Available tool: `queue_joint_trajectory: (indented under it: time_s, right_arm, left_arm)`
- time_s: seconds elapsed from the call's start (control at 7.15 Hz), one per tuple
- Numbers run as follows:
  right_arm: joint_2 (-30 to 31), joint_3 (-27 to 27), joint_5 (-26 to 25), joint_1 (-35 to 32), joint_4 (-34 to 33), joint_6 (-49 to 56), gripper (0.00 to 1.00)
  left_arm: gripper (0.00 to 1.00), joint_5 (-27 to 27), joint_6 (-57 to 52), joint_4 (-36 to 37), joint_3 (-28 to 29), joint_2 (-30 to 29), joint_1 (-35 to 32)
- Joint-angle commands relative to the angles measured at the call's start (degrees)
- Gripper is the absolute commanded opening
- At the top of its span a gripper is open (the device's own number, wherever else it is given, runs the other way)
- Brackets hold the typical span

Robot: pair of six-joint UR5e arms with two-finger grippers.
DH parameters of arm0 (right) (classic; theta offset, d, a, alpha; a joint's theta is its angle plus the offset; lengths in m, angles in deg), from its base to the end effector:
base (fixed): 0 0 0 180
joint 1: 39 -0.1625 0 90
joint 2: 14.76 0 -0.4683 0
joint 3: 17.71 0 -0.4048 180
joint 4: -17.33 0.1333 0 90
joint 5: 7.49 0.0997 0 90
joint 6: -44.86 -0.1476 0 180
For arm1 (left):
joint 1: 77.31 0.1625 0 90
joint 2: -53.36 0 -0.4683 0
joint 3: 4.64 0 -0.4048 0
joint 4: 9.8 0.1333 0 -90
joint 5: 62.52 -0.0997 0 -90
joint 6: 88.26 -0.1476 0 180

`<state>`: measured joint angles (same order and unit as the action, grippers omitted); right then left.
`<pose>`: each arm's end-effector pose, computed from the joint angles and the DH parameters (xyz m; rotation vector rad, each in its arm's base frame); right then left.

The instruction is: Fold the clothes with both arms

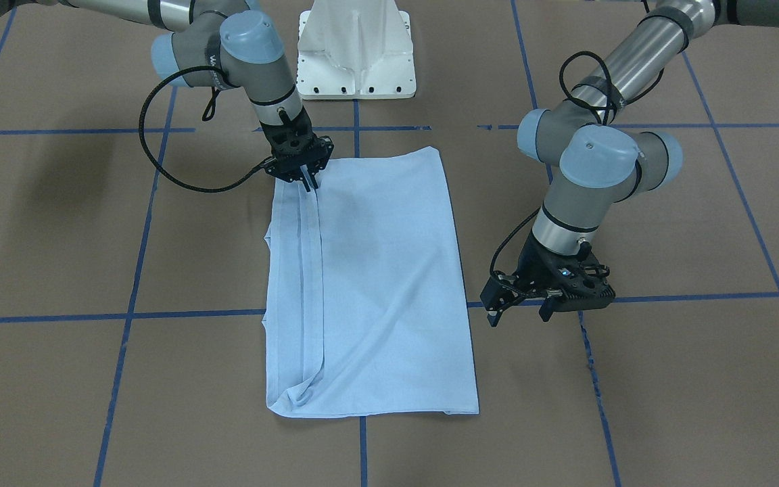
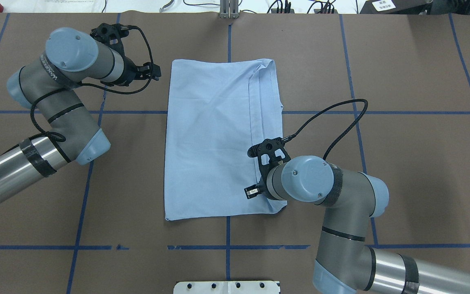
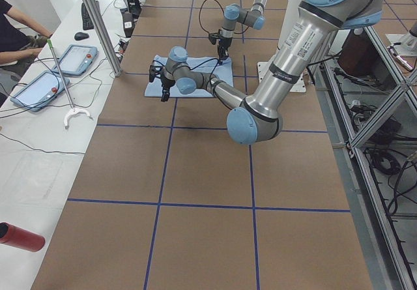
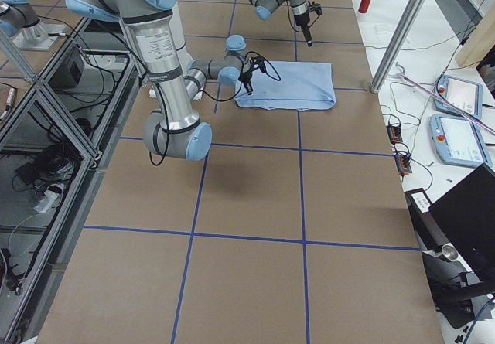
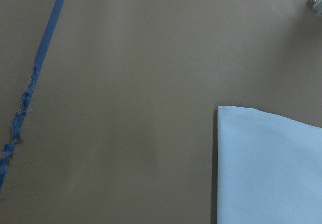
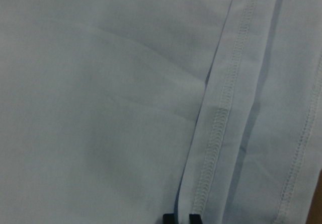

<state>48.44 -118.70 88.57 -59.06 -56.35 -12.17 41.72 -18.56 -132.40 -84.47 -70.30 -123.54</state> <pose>-0.6250 -0.3536 0.3377 0.3347 -0.8905 -0.2581 0.4869 -0.6485 0.3880 0.3443 0.9425 -0.2925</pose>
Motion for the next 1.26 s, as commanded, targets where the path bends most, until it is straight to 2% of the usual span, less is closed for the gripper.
queue_joint_trajectory:
  time_s: [0.0,0.14,0.28,0.42,1.12]
  right_arm:
    - [0.2,0.0,0.0,0.5,-0.1,0.0,0.30]
    - [0.2,0.0,0.0,0.5,-0.1,0.0,0.29]
    - [0.2,0.0,0.1,0.4,-0.1,0.0,0.18]
    - [0.3,0.0,0.1,0.3,0.0,0.0,0.00]
    - [1.8,-1.0,2.4,-1.7,0.6,0.0,0.00]
  left_arm:
    - [1.00,0.0,0.0,0.0,0.0,0.0,0.0]
    - [1.00,0.0,0.0,0.0,0.1,0.0,0.0]
    - [1.00,0.0,0.1,0.0,0.0,-0.2,0.0]
    - [1.00,0.0,0.1,0.0,0.0,-0.2,0.0]
    - [1.00,0.0,0.4,0.0,-0.1,-0.5,0.0]
